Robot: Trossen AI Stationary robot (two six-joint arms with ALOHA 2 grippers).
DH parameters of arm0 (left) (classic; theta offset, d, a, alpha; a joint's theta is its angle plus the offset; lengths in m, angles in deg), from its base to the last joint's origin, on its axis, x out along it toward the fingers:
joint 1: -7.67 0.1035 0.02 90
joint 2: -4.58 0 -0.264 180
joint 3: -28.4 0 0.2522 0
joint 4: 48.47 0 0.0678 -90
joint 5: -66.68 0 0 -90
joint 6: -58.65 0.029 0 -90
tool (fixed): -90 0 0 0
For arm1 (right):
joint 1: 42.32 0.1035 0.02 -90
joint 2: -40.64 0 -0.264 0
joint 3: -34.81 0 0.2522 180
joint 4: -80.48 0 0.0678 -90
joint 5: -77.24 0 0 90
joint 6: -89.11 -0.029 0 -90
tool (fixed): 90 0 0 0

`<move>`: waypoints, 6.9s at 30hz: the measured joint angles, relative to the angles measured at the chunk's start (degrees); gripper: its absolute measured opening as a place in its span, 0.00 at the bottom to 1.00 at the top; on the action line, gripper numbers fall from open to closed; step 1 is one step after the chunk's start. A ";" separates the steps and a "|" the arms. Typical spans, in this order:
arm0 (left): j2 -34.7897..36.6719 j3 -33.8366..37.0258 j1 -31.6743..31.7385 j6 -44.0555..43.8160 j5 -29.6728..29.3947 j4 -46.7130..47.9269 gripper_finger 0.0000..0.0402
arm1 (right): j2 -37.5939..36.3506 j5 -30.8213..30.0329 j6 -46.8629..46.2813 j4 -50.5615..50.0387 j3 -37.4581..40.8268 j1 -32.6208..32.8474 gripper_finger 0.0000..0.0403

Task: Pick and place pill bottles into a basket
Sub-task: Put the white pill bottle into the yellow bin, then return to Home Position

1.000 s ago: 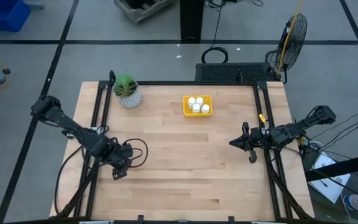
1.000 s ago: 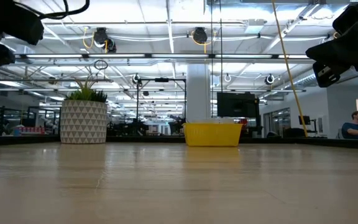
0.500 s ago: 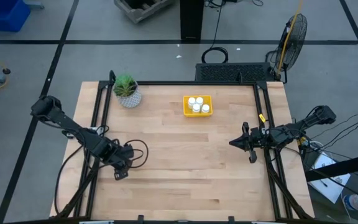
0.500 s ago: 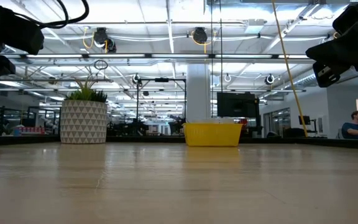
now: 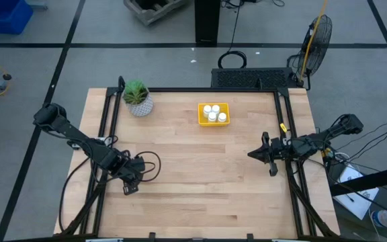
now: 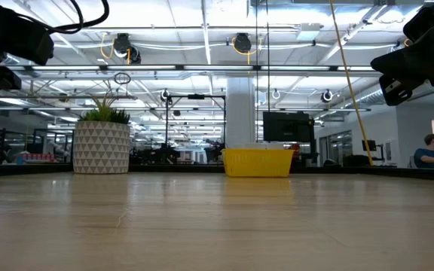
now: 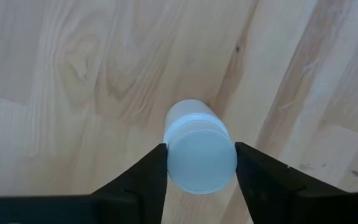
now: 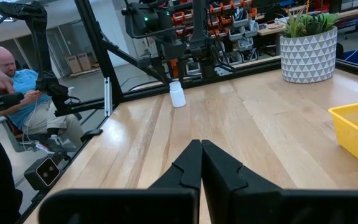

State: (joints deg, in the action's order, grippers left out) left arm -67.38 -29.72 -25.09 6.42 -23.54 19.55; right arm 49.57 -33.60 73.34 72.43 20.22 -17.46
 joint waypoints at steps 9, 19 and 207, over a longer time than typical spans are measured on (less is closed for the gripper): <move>0.00 0.00 0.03 0.88 -2.06 -1.04 0.45 | 0.00 0.00 0.01 0.00 0.00 0.00 0.00; 0.00 -0.02 5.39 9.59 -4.84 -4.01 0.41 | 0.00 0.00 0.01 0.00 -0.01 0.00 0.00; 38.93 41.31 21.79 39.08 -1.83 -85.94 0.71 | -8.90 -1.52 3.34 -0.59 -1.68 0.01 0.00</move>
State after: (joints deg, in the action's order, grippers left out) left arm -28.45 11.59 -3.30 45.49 -25.37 -66.39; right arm 40.68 -35.13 76.68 71.84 18.55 -17.46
